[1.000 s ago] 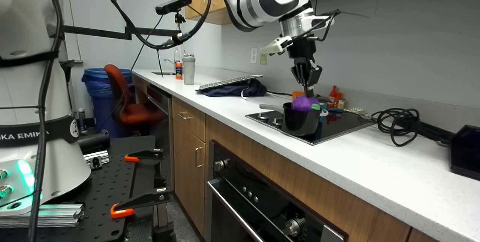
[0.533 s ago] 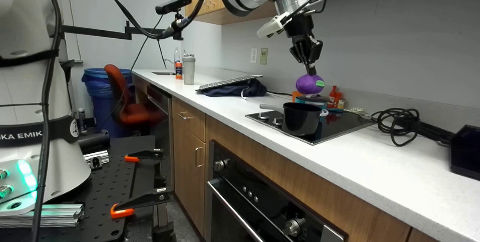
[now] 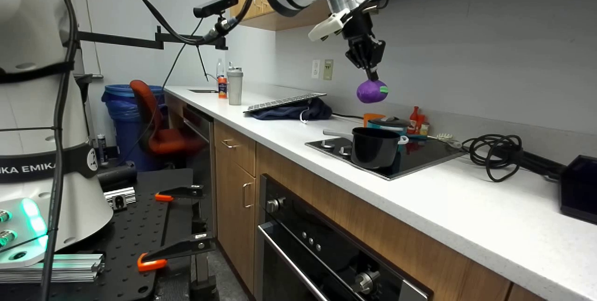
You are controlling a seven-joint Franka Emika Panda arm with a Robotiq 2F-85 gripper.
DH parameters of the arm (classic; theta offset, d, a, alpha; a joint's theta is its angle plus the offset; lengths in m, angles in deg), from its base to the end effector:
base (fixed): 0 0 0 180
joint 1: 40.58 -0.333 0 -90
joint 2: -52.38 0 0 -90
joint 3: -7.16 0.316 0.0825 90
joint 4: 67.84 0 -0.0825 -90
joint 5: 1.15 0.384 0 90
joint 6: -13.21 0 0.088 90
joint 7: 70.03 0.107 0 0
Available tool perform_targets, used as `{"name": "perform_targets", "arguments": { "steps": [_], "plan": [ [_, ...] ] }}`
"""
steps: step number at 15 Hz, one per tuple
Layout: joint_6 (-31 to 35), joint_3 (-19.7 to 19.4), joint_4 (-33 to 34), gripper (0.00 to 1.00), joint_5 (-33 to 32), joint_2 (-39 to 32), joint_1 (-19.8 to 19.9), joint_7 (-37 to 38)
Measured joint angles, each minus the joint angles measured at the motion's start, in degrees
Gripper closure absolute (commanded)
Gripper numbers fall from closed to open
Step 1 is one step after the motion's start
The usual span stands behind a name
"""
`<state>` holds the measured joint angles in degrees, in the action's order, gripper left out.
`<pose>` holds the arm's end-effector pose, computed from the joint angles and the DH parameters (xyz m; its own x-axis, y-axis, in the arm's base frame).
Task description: Take the lid on the black pot and put it on the blue pot, then take the purple object in the pot and put it on the counter, then take the lid on the blue pot and put it back on the black pot
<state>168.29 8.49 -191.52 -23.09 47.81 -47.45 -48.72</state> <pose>0.5775 0.0961 0.4108 0.8717 0.1030 0.4790 0.0477 -0.9908 0.1263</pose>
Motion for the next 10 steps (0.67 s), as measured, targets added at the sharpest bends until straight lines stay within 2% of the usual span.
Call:
{"name": "perform_targets", "arguments": {
  "steps": [10],
  "plan": [
    [-8.23, 2.93, 5.94, 1.00, -1.36, -5.26, -3.71, -0.45]
  ]
}}
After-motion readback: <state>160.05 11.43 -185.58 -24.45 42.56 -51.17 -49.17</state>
